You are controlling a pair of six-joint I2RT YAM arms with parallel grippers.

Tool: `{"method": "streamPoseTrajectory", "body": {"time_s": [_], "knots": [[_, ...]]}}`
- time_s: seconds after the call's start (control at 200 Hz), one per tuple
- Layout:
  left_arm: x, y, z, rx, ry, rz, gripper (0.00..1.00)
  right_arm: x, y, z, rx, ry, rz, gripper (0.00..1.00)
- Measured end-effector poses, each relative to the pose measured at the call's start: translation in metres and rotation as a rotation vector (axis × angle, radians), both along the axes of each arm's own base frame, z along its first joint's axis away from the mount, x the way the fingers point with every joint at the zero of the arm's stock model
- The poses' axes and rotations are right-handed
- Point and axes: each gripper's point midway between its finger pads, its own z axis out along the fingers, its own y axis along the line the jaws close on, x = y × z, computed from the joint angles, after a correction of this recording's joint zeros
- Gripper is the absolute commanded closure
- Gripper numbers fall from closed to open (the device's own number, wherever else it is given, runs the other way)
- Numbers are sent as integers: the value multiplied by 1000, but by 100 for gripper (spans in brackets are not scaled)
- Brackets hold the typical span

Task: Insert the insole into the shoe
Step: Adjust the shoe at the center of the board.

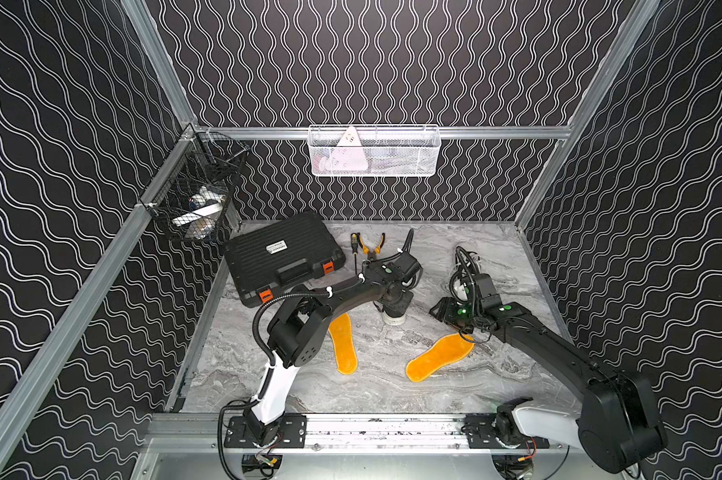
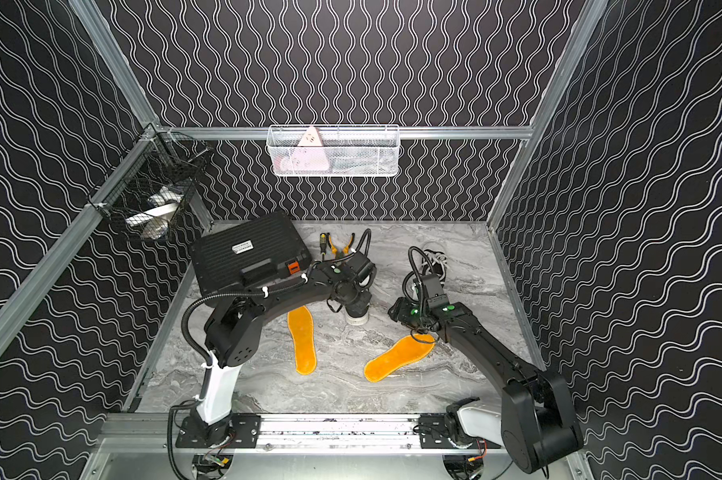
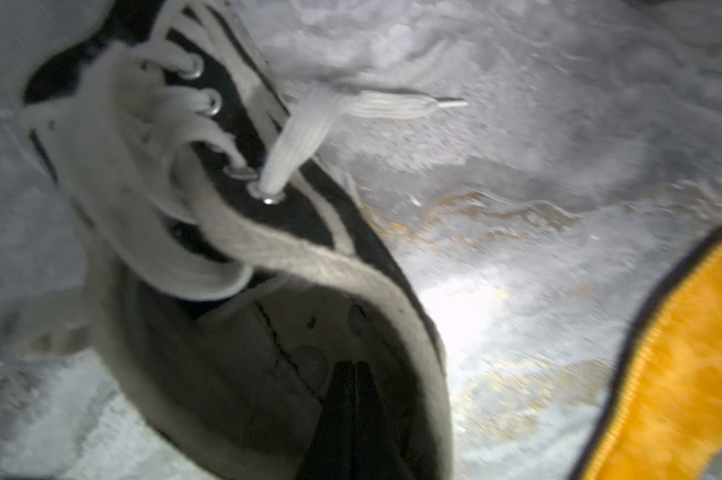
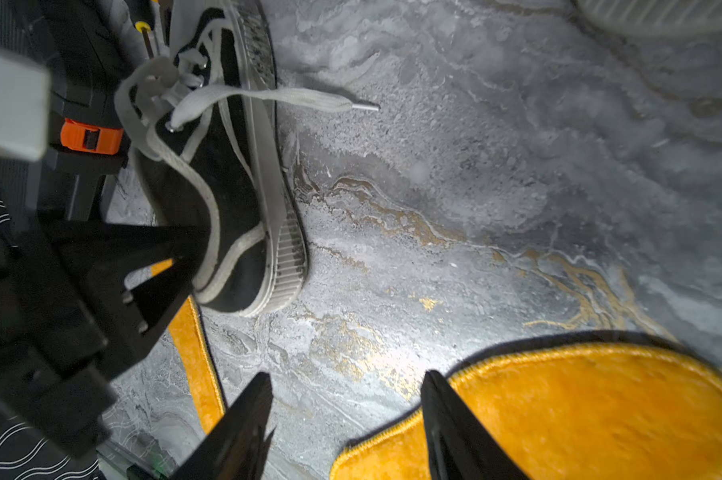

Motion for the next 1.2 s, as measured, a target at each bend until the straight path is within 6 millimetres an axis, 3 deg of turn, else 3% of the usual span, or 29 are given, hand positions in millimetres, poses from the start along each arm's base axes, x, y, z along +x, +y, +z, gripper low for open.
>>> {"method": "streamPoseTrajectory", "body": {"time_s": [0.095,0.285,0.565,0.64,0.861,1.016,1.196], "knots": [[-7,-8,7,-21,-1,10,100,-7,2,-2,13,8,-2,39],[0,-9,26,-38,-28,43,100,-20,18,-4,53,26,-1,38],[-3,-7,28,-23,-21,38,100,-11,39,-18,48,47,-46,35],[-3,-2,32,-9,-33,41,85,-4,42,-18,43,31,-67,35],[3,10,44,11,-66,44,70,13,53,-16,40,-2,-89,37],[13,35,56,4,-81,97,57,25,60,-21,20,-1,-111,40],[27,59,59,27,-101,135,50,42,69,-29,-4,12,-122,50]]}}
